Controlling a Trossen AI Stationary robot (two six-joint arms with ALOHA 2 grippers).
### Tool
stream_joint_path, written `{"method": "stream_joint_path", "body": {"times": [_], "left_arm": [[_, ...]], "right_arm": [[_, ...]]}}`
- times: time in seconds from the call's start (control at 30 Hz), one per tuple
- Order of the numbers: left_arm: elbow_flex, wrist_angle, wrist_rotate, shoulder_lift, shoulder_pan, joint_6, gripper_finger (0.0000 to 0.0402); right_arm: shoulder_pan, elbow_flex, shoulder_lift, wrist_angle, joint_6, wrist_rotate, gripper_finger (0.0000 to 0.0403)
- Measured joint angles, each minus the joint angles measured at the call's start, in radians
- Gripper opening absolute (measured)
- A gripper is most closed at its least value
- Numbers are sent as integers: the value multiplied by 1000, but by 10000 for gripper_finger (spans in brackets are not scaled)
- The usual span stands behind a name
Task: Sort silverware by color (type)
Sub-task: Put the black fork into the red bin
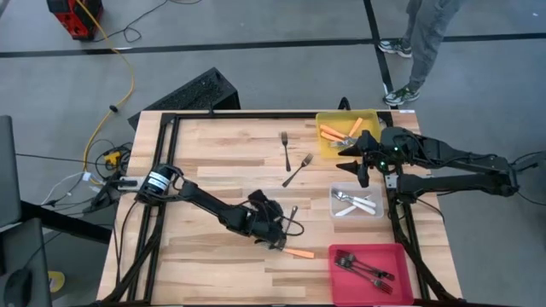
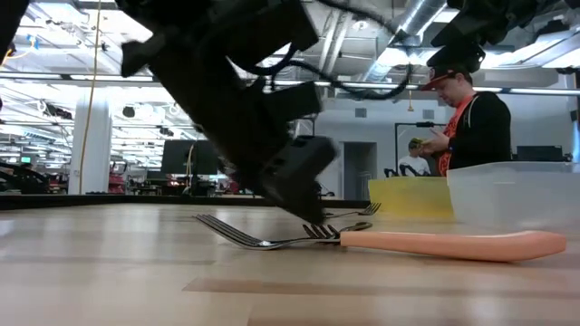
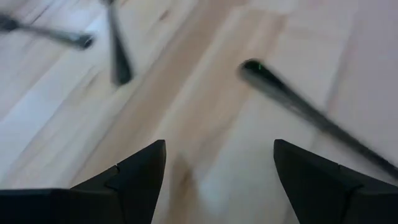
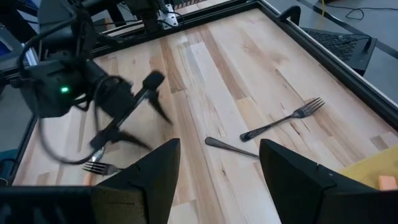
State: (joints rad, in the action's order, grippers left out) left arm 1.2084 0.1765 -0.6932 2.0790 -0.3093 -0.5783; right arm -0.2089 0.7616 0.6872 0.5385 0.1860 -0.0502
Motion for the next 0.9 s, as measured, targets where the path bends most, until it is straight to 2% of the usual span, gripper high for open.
{"method": "stream_joint_path", "body": {"times": [0.07, 0.2, 0.43, 0.53, 0.67, 0.7, 0.73, 0.83, 0.9], "left_arm": [[0, 102, -30, -12, 8, -70, 281], [-1, 207, -64, -38, 20, -89, 281], [0, 171, -74, -133, 11, -71, 281], [-4, 27, -34, -148, -7, -22, 281], [-74, -367, 151, -144, -39, 144, 281], [-92, -460, 169, -133, -43, 170, 281], [-103, -499, 162, -129, -43, 179, 280], [-114, -447, 52, -118, -31, 176, 278], [-112, -431, 32, -105, -20, 178, 277]], "right_arm": [[0, 0, 0, 1, 0, 0, 244], [0, 0, 0, 3, -1, 0, 244], [0, 0, 0, 9, -8, -1, 244], [0, 0, 0, 9, -10, -1, 244], [0, 0, 0, 8, -10, -1, 244], [0, 0, 0, 8, -10, -1, 244], [0, 0, 0, 7, -10, -1, 244], [1, 0, 0, 7, -10, -1, 244], [2, 0, 0, 7, -10, -2, 244]]}}
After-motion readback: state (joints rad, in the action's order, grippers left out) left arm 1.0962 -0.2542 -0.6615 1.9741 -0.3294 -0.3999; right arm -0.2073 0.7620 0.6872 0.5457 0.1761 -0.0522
